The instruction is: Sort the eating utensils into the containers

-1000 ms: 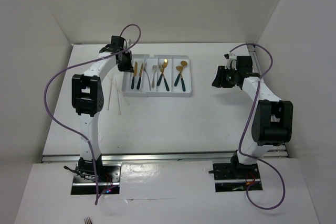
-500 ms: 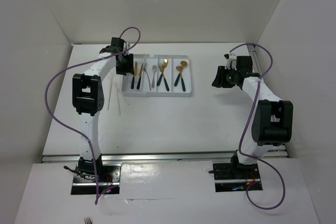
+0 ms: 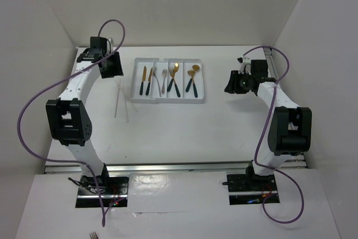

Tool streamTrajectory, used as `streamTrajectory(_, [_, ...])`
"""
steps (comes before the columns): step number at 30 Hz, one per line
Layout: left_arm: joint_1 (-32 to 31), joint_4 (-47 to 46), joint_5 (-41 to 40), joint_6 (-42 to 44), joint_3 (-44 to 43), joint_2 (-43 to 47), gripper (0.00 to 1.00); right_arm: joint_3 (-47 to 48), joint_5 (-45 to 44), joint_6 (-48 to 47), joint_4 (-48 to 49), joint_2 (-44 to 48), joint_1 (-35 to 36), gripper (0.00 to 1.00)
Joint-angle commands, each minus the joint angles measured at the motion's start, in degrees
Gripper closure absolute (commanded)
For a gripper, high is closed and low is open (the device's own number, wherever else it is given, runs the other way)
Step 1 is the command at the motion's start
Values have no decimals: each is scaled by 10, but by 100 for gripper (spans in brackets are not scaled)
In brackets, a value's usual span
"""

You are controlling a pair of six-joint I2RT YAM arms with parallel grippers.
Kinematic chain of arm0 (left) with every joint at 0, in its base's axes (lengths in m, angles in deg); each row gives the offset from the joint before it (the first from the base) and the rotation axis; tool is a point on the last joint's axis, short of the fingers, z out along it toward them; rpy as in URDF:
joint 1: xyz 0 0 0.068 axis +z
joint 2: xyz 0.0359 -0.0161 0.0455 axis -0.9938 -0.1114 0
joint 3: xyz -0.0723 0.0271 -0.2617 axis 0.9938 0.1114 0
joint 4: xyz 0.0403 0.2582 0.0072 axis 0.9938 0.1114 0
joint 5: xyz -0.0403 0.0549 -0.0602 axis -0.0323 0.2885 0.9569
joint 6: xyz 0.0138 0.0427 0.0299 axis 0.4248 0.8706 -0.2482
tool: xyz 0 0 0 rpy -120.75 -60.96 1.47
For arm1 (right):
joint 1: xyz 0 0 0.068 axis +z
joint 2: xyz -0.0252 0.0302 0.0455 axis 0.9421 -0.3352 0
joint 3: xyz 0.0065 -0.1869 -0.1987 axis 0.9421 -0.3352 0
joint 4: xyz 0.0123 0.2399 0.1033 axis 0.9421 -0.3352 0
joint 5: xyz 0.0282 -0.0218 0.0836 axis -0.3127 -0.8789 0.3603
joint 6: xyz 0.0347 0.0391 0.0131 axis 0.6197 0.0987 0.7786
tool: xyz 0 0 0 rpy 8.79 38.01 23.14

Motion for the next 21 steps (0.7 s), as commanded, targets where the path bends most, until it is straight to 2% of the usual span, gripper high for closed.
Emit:
streamTrajectory(1, [22,43,-12,-30,6,-59,40,14,9,-2,14,9,10,54])
streamTrajectory(4, [28,44,-6,-38,-1,-95,41,14,9,-2,14,9,10,54])
streamTrajectory(11, [28,50,26,-52,-81,-176,41,14,4,-7,9,20,10,54])
streamTrajectory(21, [18,50,1,-52,-105,-226,41,14,-2,-12,9,15,10,54])
